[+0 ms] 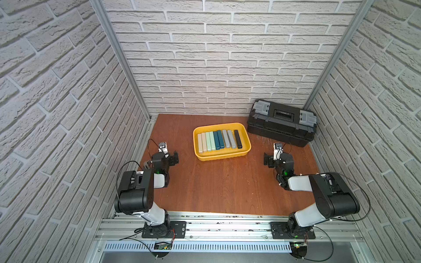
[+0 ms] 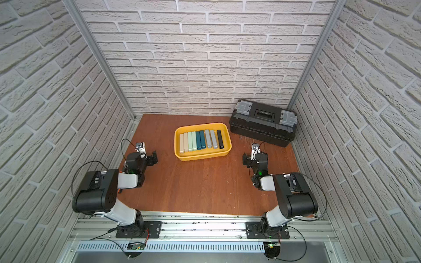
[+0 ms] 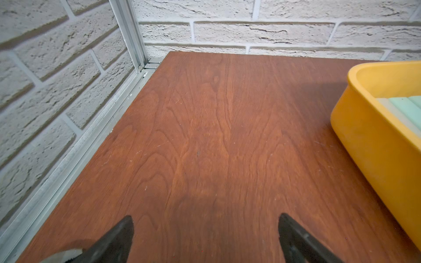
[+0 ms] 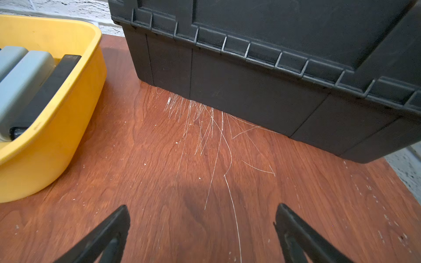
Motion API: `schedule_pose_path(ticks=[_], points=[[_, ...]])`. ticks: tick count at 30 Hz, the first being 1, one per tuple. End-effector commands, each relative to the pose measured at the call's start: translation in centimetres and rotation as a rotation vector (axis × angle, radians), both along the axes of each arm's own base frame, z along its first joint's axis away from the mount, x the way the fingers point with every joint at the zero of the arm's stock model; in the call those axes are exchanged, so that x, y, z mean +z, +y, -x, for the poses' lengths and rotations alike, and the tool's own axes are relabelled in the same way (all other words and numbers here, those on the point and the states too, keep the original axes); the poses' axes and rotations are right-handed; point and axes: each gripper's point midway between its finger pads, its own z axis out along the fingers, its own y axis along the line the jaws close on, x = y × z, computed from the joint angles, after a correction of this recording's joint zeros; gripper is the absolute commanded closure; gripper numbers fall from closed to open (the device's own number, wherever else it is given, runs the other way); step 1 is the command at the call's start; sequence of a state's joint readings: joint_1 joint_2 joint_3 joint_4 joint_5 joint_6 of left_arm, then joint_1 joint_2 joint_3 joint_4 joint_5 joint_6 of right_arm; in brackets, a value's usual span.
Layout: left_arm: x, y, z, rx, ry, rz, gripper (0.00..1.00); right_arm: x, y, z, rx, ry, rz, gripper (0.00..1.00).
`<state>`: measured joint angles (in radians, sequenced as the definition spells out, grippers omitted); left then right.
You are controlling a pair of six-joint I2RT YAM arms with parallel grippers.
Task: Put the pruning pliers into the storage box
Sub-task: Reset both arms
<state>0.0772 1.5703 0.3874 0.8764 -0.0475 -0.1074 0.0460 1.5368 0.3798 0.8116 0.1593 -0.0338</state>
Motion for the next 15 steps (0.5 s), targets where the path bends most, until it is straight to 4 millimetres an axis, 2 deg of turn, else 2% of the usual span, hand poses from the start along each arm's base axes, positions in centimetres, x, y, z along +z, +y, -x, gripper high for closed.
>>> schedule_pose_path(ticks=[1, 15], points=[[0.94, 0.03, -0.34, 0.002, -0.044, -0.014, 0.02, 1.94, -0.06, -0.7, -0.002, -0.061, -0.009, 0.01], [0.91, 0.05, -0.32, 0.004, -0.044, -0.012, 0.02, 1.96, -0.07, -0.74, 0.0, -0.063, -0.009, 0.01]])
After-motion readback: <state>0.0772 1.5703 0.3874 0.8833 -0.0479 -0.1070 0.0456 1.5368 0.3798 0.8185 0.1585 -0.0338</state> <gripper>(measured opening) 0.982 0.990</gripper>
